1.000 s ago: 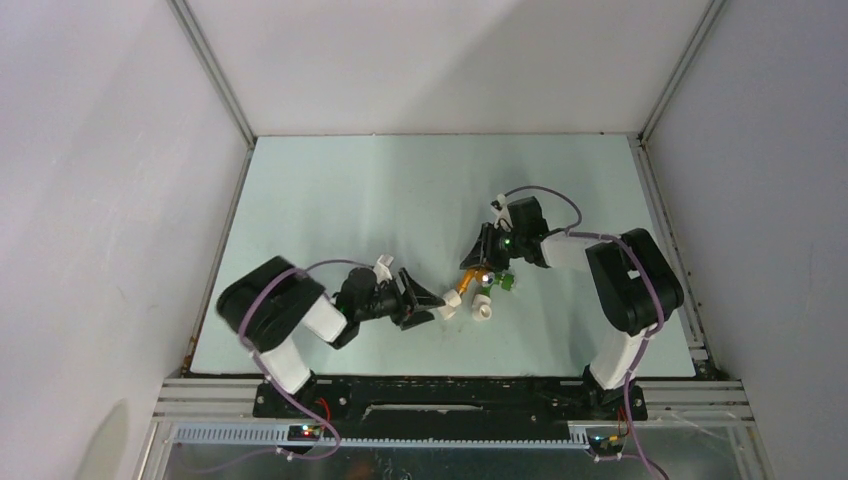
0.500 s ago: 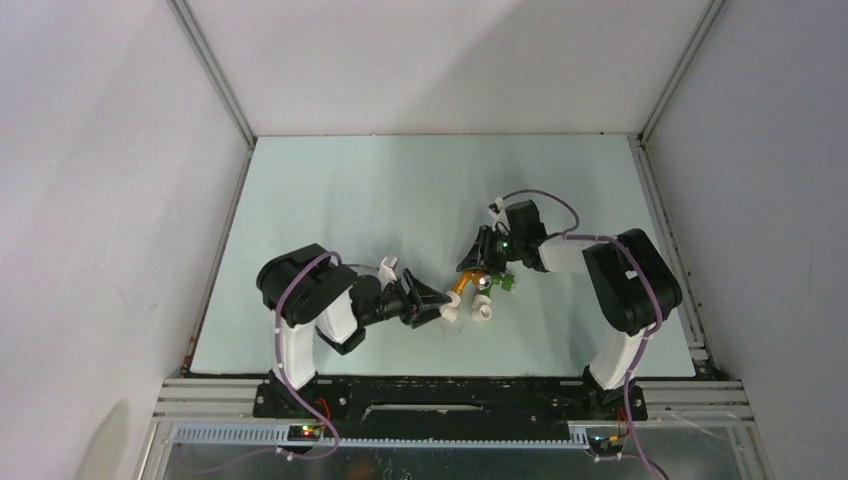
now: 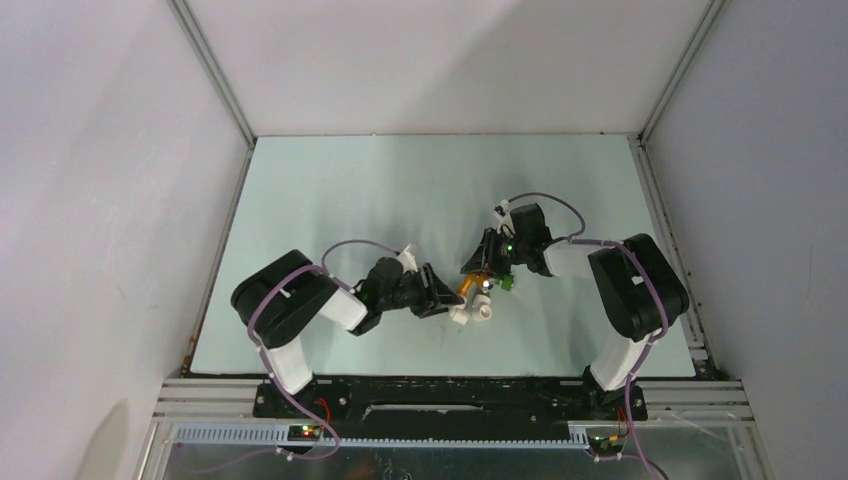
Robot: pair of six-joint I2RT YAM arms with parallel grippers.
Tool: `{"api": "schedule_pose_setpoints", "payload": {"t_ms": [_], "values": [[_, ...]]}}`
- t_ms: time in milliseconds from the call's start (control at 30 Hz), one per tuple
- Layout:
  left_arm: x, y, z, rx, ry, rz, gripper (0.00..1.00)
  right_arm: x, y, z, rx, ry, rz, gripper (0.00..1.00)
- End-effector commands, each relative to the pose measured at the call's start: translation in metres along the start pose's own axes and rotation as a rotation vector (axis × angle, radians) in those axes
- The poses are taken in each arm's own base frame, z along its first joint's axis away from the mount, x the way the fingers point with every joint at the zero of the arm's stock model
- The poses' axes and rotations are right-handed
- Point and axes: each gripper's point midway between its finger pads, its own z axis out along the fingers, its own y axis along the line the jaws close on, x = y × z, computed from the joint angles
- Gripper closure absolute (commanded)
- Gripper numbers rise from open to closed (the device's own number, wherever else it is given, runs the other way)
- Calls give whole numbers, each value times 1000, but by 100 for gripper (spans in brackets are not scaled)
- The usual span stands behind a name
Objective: Install the water faucets
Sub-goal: Pick up the adaptor at the center of the board.
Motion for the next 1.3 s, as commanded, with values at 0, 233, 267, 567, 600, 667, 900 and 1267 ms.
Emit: {"api": "schedule_pose_setpoints", "payload": {"t_ms": [0, 233, 267, 567, 600, 667, 900, 1267], "values": [[11, 18, 13, -188, 78, 199, 47, 0, 7, -5, -22, -7, -17, 100], [18, 14, 25, -257, 141, 307, 80, -3, 9, -8, -28, -15, -29, 100], [17, 13, 25, -264, 139, 325, 84, -4, 11, -10, -31, -20, -33, 100], [-12, 13, -13, -503, 173, 645, 100, -22, 17, -44, 2, -103, -110, 100], [-17, 16, -22, -560, 178, 700, 100, -25, 18, -50, 9, -119, -124, 100], [-30, 22, -40, -681, 162, 802, 100, -27, 18, -62, 30, -138, -141, 100], [-40, 47, -69, -974, 136, 1003, 95, -34, 22, -93, 56, -196, -172, 100], [-26, 35, -50, -872, 116, 955, 27, -36, 24, -118, 58, -227, -180, 100]]}}
